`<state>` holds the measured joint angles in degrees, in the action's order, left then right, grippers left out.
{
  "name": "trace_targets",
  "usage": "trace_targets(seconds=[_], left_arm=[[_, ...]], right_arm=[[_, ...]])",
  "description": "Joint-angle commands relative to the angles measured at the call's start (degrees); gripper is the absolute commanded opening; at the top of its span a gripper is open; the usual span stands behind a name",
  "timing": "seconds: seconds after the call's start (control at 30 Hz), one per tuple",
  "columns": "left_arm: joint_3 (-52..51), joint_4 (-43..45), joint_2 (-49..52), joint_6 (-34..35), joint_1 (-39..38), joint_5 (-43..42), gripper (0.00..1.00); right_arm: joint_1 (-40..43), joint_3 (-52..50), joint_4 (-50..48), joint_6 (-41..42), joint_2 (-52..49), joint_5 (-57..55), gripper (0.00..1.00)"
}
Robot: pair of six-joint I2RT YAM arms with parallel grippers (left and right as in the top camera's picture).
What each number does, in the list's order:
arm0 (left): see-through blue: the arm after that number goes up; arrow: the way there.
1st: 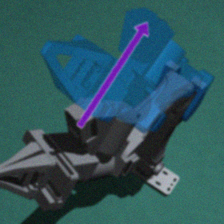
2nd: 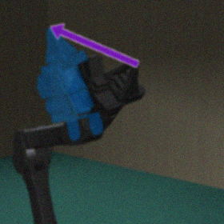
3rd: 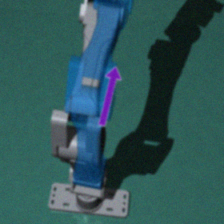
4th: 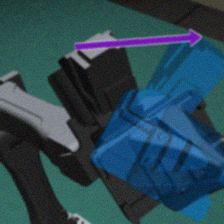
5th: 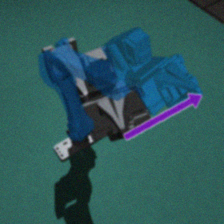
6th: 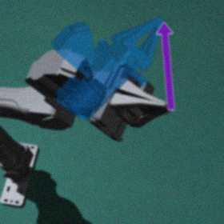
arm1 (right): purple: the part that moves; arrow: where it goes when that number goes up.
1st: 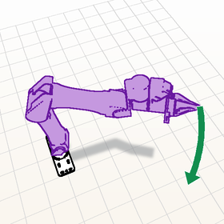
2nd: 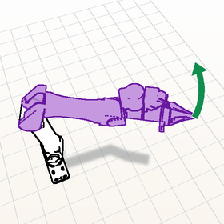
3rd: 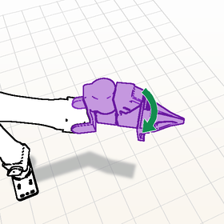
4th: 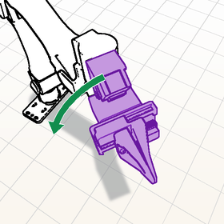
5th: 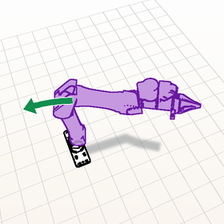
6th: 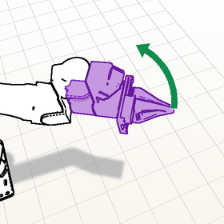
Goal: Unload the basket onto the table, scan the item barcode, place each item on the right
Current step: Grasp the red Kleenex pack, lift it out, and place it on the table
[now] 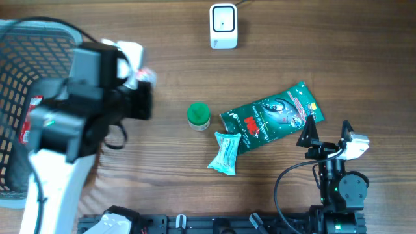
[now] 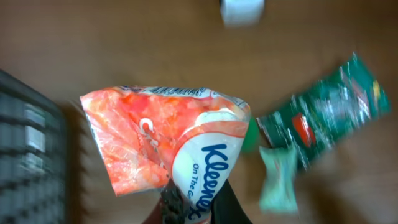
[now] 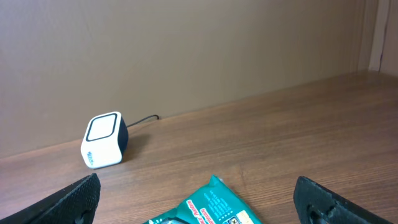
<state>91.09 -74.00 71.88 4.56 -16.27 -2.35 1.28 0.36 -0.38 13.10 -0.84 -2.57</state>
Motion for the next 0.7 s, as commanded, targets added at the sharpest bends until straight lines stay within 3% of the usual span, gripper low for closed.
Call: trace_targets(seconds=[0.0,0.33,0.47,0.5,0.6,0.63,0.67], left_arm=[[-9.7,0.8,1.8,11.5,-6.3,0.5,0.04],[-42.9,24.1,7.1,18.7,-12.1,0.4,0.04],[-47.4,28.3,8.2,18.7,-12.1,0.4,0.07],[-47.4,28.7,8.2,18.7,-12.1,0.4,0.15],[-47.4,30.1,8.2,18.6,-12.1,0.4,0.52],[-47.4,30.1,8.2,18.6,-12.1,0.4,1.0],[-47.4,29.9,8.2,18.6,-12.1,0.2,1.0]], right_arm=[[-0.3,-0.1,-0.2,-1.0,0.4,0.5,0.99],[-0.3,-0.1,-0.2,-1.0,0.4,0.5,1.0],[-0.3,-0.1,-0.2,-1.0,0.4,0.5,1.0],[-0.3,-0.1,-0.2,-1.0,0.4,0.5,1.0],[-0.3,-0.1,-0.2,-1.0,0.4,0.5,1.0],[-0.3,-0.1,-0.2,-1.0,0.4,0.5,1.0],[-0.3,-0.1,-0.2,-1.0,0.4,0.5,1.0]])
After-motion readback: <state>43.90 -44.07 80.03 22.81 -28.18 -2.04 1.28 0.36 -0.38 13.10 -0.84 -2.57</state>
